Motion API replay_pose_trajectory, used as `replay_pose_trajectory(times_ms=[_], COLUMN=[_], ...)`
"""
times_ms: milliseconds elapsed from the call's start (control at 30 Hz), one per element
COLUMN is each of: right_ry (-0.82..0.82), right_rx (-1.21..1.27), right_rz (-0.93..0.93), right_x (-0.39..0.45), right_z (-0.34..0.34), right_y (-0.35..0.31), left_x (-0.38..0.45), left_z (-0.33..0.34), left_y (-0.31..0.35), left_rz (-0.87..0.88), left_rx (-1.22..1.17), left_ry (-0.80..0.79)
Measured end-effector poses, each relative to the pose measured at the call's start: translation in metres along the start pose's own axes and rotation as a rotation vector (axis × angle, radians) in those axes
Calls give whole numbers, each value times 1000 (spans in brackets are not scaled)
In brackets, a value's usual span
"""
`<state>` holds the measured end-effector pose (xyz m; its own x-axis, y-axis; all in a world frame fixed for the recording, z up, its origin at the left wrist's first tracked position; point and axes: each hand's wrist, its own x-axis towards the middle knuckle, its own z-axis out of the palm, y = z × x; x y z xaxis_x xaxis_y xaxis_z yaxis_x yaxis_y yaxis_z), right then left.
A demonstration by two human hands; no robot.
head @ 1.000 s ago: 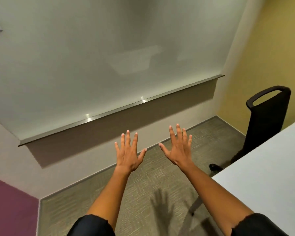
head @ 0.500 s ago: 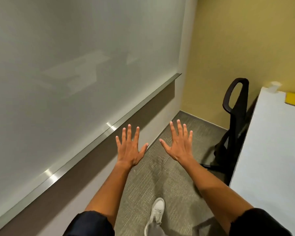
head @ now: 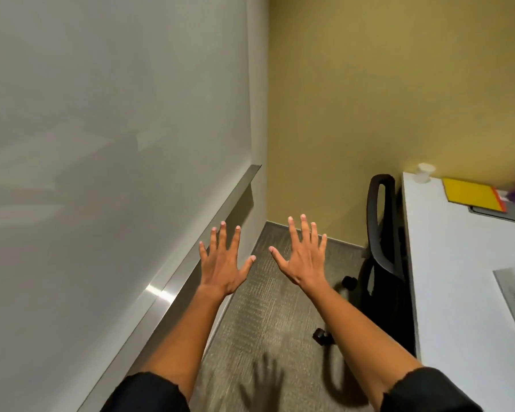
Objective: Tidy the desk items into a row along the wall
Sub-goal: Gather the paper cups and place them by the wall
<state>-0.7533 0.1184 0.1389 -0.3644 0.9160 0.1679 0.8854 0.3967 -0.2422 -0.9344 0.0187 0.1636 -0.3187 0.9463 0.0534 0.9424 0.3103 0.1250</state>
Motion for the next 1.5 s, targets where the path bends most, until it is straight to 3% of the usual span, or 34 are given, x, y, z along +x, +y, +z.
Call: replay_pose_trajectory(times_ms=[467,767,1100,1500], right_ry=[97,177,246,182], right_rx=[-42,-73,-71,-146], right_rz=[333,569,848,1169], right_x=[269,405,509,523], right_z=[22,1,-11,0], right_y=[74,160,336,490], left_x=[348,515,658,725], left_z=[40,53,104,153], left_y=[62,157,314,513], left_rz=[361,595,802,1110], left_rx=[-25,-42,-29,-98], left_ry=[-78,-146,-230,-351])
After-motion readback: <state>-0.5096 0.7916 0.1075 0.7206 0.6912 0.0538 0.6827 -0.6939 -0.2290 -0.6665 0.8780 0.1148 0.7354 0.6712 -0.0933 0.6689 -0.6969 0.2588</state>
